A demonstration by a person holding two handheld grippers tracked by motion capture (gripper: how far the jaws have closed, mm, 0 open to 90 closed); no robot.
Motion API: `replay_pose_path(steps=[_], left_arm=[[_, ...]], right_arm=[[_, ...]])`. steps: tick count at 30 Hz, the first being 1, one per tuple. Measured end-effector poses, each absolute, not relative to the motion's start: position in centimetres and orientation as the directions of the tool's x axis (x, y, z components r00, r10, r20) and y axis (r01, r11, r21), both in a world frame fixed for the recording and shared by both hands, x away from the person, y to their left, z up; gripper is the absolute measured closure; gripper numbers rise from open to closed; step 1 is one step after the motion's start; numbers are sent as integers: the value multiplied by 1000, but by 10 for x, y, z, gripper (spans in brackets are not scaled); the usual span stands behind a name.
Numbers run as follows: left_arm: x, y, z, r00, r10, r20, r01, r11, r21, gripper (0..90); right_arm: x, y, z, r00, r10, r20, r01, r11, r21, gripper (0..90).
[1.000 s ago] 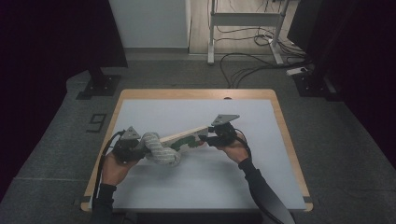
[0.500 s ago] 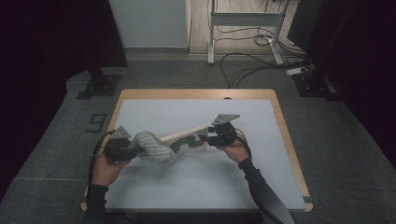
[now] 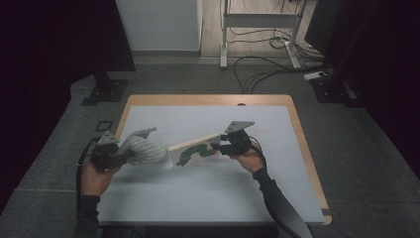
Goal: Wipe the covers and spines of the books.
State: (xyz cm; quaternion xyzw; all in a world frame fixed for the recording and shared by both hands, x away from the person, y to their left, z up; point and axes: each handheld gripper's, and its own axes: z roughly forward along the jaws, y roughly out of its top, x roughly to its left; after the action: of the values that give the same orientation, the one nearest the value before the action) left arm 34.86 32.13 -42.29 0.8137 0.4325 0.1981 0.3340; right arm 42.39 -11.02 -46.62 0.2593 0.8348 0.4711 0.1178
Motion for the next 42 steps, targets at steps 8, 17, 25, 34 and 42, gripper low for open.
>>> replay_pose_path(steps=[8,17,25,34,42], left_arm=[[365,316,-430,522,853,19,587,-376,717,676],[393,308,-464,496,866,-60,647,-323,691,661],[403,305,-490,481,873,-83,676,-309,669,598],[399,312,-484,484,870,-93,671,-300,678,324],[383,313,-457,494,868,-55,640,-320,699,172]], right_arm=[[424,-110,-466,-838,543,48,321,421,848,513],[423,-111,-466,-839,542,49,323,423,847,515],[424,-110,-465,-837,544,59,333,421,844,514],[425,-110,-465,-835,546,63,339,422,841,509],[426,-109,-464,-834,548,62,342,426,838,503]])
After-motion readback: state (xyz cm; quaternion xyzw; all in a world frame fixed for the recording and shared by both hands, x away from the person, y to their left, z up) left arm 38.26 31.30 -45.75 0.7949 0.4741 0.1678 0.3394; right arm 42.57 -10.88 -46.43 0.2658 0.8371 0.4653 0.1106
